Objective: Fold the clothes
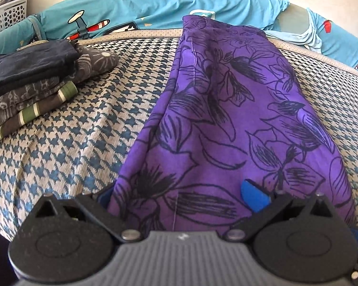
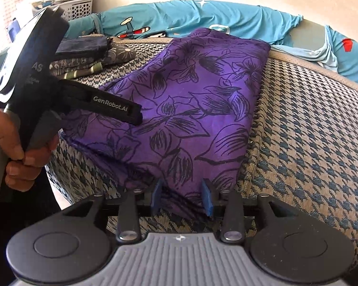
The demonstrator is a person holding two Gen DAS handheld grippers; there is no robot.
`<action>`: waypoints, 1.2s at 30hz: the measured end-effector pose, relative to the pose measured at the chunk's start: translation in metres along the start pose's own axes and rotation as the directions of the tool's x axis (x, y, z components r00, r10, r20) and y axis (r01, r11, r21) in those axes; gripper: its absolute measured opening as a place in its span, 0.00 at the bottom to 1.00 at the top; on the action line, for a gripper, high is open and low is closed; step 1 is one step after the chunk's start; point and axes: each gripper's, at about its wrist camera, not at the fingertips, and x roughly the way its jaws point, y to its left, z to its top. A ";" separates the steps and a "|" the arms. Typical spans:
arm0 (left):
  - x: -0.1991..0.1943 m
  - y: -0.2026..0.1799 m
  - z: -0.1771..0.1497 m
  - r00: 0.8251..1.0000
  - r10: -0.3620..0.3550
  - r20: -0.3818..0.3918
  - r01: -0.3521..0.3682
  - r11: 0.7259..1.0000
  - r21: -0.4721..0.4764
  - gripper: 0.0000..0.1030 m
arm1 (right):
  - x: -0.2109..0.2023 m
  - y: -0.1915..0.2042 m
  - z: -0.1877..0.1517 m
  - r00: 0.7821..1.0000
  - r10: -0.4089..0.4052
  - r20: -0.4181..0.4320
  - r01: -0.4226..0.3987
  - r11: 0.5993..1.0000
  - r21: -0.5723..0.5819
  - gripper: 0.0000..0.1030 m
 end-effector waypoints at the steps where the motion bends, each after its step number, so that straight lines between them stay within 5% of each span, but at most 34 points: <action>1: 0.000 0.000 0.000 1.000 0.000 -0.002 0.000 1.000 0.000 1.00 | 0.000 0.000 0.000 1.000 -0.001 0.000 0.001 1.000 -0.003 0.36; 23: -0.008 -0.005 0.002 0.998 0.032 -0.050 -0.033 0.999 -0.012 1.00 | -0.007 -0.016 0.021 0.996 0.076 -0.039 -0.074 0.996 0.043 0.46; 36: -0.002 -0.020 0.027 0.997 0.003 -0.080 -0.003 1.000 0.006 1.00 | 0.014 -0.043 0.063 0.998 -0.055 -0.029 0.054 0.998 -0.039 0.53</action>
